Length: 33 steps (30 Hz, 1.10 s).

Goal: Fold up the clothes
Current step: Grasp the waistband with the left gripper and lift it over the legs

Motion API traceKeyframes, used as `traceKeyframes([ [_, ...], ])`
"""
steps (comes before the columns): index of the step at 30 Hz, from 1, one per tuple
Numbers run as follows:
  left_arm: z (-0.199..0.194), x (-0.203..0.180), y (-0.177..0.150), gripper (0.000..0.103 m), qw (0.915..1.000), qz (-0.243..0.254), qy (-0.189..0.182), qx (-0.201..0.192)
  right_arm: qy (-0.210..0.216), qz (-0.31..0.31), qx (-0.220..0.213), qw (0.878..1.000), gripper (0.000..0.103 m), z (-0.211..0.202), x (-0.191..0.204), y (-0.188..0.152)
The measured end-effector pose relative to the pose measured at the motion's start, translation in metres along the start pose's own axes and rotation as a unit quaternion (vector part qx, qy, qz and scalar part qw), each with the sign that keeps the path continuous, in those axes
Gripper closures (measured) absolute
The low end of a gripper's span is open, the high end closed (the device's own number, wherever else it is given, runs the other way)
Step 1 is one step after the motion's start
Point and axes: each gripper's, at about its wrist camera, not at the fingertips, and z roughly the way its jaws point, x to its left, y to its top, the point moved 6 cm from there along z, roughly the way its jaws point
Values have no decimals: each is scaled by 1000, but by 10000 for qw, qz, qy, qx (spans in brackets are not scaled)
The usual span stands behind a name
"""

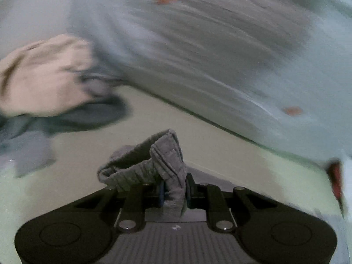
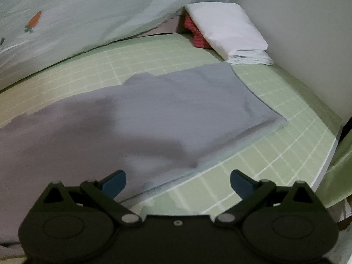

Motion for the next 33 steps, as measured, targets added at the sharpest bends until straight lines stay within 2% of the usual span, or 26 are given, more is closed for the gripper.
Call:
traceKeyframes([
  [2,3,-44,-21,84,9987,325,-326,224,14,-1,-7,10000,1,5,-17,2],
  [5,19,-94,-67,79,9919,761,-595,823,45,-45,-3,10000,1,13,-41,5],
  [8,38,-121,-112,74,9818,1142,-345,1475,49,-118,-21,9999,1,21,-64,10],
  [9,39,-125,-119,72,9804,1206,-253,1538,42,-133,-43,9999,1,23,-71,13],
  [11,31,-129,-120,61,9829,1120,-222,1444,28,-149,-89,9998,1,28,-83,19],
  [14,18,-126,-105,49,9901,626,-318,1213,58,-117,-127,9998,1,36,-94,25],
  [19,-4,-101,-80,45,9968,4,3,805,251,-42,-104,9996,1,51,-89,33],
  [23,8,-80,-67,45,9945,-402,233,938,353,-65,-130,9993,1,62,-76,40],
  [25,16,-83,-61,45,9941,-424,156,983,383,-54,-144,9991,1,66,-70,43],
  [29,44,-93,-57,35,9926,-194,130,1195,344,83,-190,9992,1,77,-66,54],
  [31,65,-94,-57,39,9908,-143,259,1319,280,182,-232,9992,1,82,-65,61],
  [32,75,-94,-57,61,9898,-119,326,1380,241,239,-252,9991,1,85,-66,64],
  [33,86,-95,-57,77,9887,-95,393,1441,198,296,-269,9990,1,88,-66,67],
])
